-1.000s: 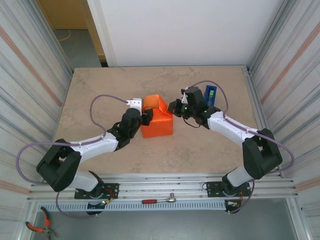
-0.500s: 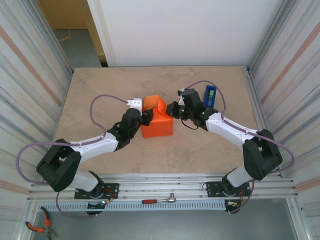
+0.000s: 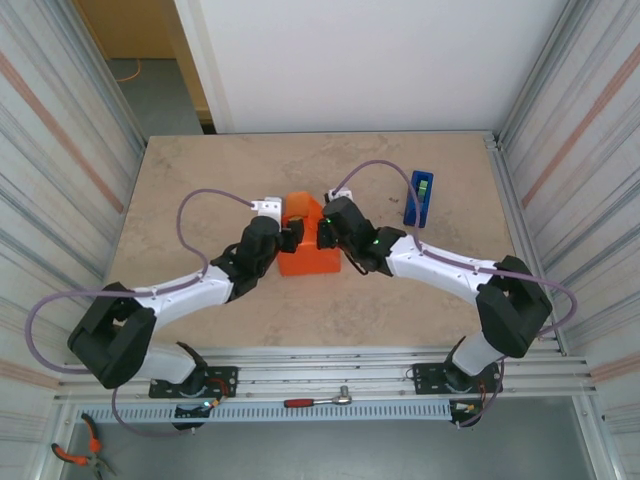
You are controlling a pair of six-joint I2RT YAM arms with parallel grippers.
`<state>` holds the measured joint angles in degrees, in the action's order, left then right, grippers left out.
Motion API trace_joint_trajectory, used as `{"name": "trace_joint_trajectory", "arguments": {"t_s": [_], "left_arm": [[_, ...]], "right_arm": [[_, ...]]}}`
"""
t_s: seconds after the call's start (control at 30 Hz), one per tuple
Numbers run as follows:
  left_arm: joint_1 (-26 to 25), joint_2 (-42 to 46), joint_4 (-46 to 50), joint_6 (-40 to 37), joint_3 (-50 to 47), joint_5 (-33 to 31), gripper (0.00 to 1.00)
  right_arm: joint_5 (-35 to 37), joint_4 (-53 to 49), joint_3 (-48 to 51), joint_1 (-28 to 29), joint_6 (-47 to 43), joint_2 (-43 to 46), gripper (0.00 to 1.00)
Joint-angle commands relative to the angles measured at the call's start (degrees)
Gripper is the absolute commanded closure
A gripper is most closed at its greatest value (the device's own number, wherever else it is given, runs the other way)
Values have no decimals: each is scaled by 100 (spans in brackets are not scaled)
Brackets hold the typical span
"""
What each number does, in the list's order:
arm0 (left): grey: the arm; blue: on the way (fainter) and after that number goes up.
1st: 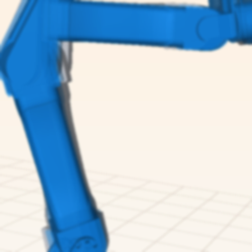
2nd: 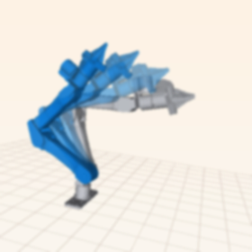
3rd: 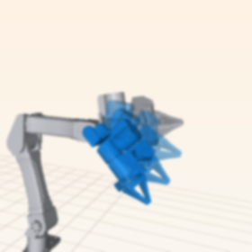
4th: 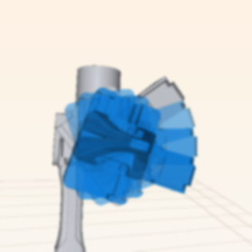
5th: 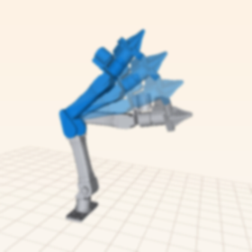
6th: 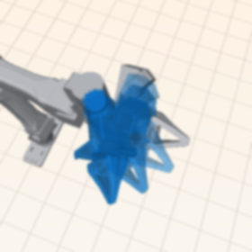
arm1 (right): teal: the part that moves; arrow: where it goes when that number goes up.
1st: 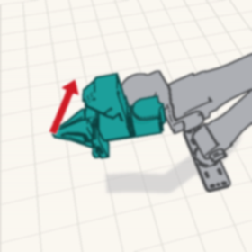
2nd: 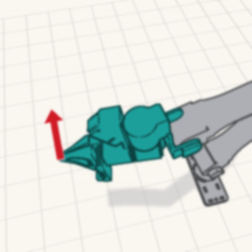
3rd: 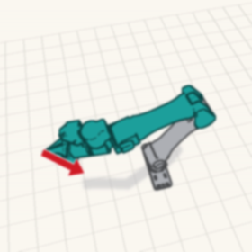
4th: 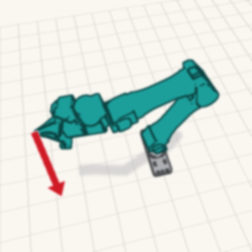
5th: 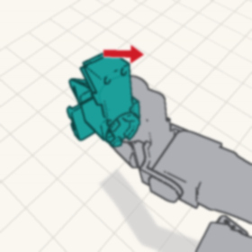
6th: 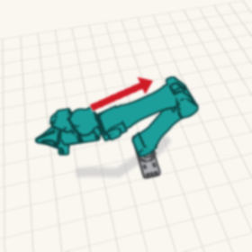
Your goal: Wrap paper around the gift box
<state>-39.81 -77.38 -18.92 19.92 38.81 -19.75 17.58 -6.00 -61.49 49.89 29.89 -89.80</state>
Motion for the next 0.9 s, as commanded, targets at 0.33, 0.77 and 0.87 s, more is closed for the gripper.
{"name": "trace_joint_trajectory", "arguments": {"t_s": [0.33,0.77,0.87], "left_arm": [[1690,1690,2069,1232,798,2359,33],[2103,635,1759,976,826,3202,81],[1936,556,1774,875,860,3189,81]], "right_arm": [[-588,-1110,375,410,225,-595,100],[-818,-1027,368,408,375,-646,100],[-829,-1030,366,409,385,-668,100]]}}
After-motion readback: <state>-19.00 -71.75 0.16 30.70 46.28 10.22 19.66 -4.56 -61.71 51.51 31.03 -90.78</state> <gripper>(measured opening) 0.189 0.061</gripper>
